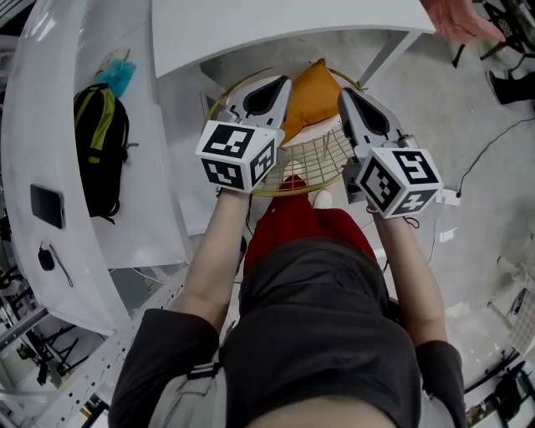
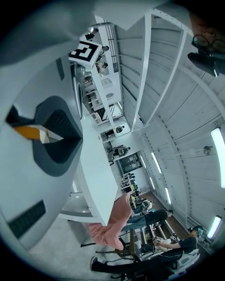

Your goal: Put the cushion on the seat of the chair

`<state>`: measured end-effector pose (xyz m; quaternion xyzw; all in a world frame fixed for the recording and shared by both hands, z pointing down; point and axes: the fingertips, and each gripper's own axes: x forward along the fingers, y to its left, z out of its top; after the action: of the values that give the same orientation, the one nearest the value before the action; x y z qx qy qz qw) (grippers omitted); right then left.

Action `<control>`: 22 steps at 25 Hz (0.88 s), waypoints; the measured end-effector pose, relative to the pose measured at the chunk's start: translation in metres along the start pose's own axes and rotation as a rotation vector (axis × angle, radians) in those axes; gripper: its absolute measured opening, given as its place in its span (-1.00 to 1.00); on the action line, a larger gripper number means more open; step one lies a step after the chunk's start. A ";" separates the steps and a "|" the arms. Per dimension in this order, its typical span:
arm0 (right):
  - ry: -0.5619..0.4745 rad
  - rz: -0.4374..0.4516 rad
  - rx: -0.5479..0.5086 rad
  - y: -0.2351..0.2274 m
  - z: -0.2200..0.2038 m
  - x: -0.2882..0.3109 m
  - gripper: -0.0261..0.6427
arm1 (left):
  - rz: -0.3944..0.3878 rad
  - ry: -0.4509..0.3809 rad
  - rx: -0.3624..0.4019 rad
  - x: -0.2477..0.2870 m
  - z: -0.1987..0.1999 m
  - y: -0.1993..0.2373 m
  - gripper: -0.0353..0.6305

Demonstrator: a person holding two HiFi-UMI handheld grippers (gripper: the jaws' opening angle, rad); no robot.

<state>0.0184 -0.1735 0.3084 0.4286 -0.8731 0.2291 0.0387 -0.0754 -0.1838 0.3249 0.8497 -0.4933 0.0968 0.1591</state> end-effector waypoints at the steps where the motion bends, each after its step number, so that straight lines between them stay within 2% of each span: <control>1: -0.005 0.008 -0.008 0.002 0.001 -0.002 -0.88 | 0.010 -0.008 -0.002 -0.003 0.001 -0.001 -0.87; 8: -0.018 0.080 -0.056 0.019 0.009 -0.011 -0.88 | 0.064 -0.057 -0.009 -0.025 0.011 -0.011 -0.87; 22: -0.058 0.152 -0.140 0.051 0.018 -0.043 -0.88 | 0.146 -0.146 -0.021 -0.085 0.021 -0.034 -0.87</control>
<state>0.0083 -0.1230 0.2624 0.3640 -0.9177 0.1572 0.0259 -0.0876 -0.1075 0.2723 0.8146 -0.5651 0.0409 0.1242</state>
